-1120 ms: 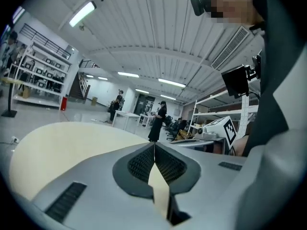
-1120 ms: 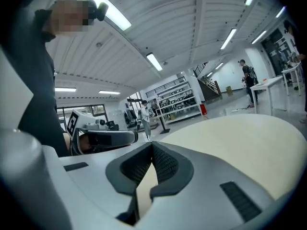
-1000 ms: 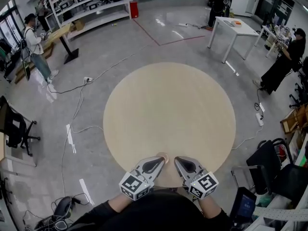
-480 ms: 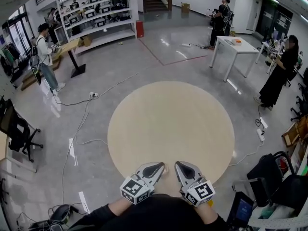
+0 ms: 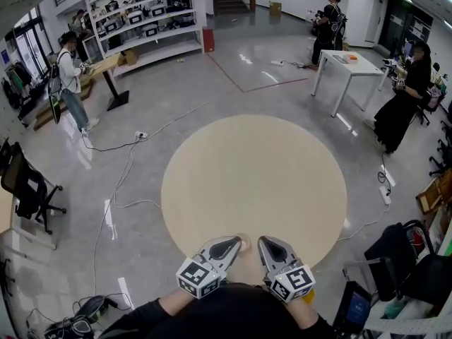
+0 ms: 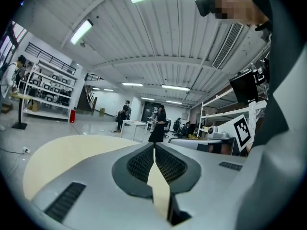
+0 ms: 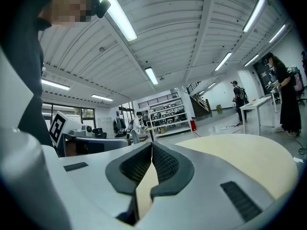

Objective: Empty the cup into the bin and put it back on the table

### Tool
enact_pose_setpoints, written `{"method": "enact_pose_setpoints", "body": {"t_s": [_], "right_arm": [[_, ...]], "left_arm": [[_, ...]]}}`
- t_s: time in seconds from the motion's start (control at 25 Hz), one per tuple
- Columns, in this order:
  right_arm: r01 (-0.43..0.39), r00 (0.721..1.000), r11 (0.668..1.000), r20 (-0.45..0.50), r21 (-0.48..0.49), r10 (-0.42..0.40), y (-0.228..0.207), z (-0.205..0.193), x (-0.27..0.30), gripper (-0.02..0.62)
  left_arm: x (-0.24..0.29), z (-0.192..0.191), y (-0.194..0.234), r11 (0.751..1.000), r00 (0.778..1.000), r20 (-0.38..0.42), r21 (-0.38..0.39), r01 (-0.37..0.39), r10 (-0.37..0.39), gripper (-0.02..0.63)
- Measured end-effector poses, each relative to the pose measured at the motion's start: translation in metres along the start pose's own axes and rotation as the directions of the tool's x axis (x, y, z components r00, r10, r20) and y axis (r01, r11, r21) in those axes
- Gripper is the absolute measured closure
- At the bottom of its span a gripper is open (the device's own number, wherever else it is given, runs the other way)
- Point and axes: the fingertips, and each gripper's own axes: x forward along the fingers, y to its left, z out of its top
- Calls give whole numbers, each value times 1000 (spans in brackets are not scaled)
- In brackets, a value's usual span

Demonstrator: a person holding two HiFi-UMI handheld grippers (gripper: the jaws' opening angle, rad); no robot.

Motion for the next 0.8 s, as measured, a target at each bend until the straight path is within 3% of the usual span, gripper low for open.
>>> {"method": "enact_pose_setpoints", "body": {"t_s": [0.44,0.6,0.8], "right_arm": [[5,998,999,-57,-43,-7,35,-14,7,578],[-5,997,998,-79,-60,1,35,-9,20,578],[9,995,999,-96,-49,-14,23,-12,2,578]], "left_arm": [[-30,-8,6,998,1000,7,-50,26,-26,578],[-28,0,17,998,1000,22,-56,18,-16,578],[-12,-9,-2,996,999,-11,-77,40,-41,578]]}}
